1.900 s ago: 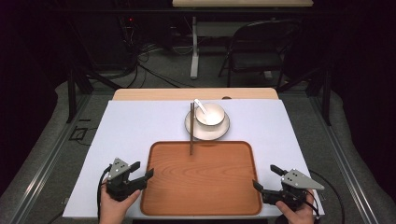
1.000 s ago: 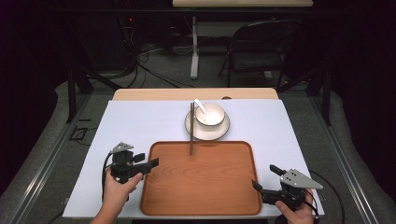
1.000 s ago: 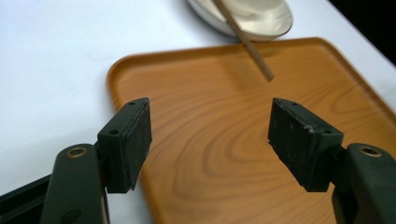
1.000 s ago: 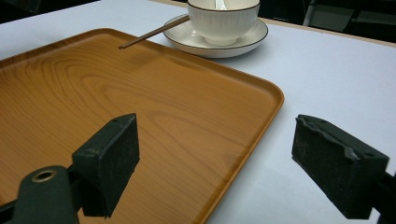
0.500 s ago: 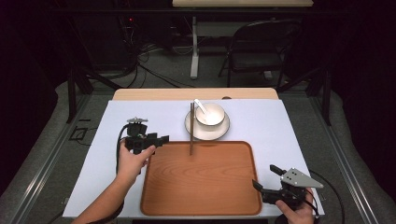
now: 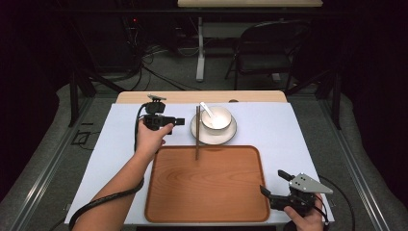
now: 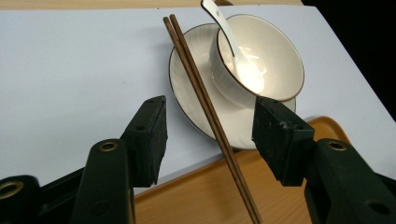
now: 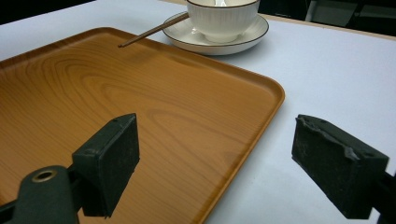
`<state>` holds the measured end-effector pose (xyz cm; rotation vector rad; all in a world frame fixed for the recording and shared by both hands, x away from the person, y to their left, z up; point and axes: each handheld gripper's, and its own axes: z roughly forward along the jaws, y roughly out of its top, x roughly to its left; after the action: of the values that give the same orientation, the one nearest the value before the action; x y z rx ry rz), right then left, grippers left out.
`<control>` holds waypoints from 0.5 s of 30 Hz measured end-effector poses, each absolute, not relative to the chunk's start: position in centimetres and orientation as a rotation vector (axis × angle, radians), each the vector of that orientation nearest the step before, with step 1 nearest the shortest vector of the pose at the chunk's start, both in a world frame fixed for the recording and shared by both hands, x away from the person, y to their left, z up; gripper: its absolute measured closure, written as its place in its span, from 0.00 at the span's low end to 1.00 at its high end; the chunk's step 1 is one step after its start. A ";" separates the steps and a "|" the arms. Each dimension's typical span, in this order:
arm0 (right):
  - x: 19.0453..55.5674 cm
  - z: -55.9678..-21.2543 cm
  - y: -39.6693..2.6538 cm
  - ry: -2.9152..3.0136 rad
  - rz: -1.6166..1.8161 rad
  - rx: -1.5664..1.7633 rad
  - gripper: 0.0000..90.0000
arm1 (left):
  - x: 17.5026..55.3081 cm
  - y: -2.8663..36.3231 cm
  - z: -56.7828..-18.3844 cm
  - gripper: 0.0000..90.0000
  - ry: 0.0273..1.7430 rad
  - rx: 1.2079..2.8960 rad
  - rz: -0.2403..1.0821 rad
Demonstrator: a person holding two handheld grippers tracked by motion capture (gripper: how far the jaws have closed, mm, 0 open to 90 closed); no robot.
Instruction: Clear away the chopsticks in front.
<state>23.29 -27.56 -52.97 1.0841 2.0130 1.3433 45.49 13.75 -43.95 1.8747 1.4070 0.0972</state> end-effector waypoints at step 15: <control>23.2 -53.0 -27.6 2.019 1.348 1.064 0.16 | 49.2 11.6 -45.7 0.50 1.485 1.857 0.079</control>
<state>23.17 -27.60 -52.96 1.0636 2.0189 1.3478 49.18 11.59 -45.69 1.8570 1.4849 0.0785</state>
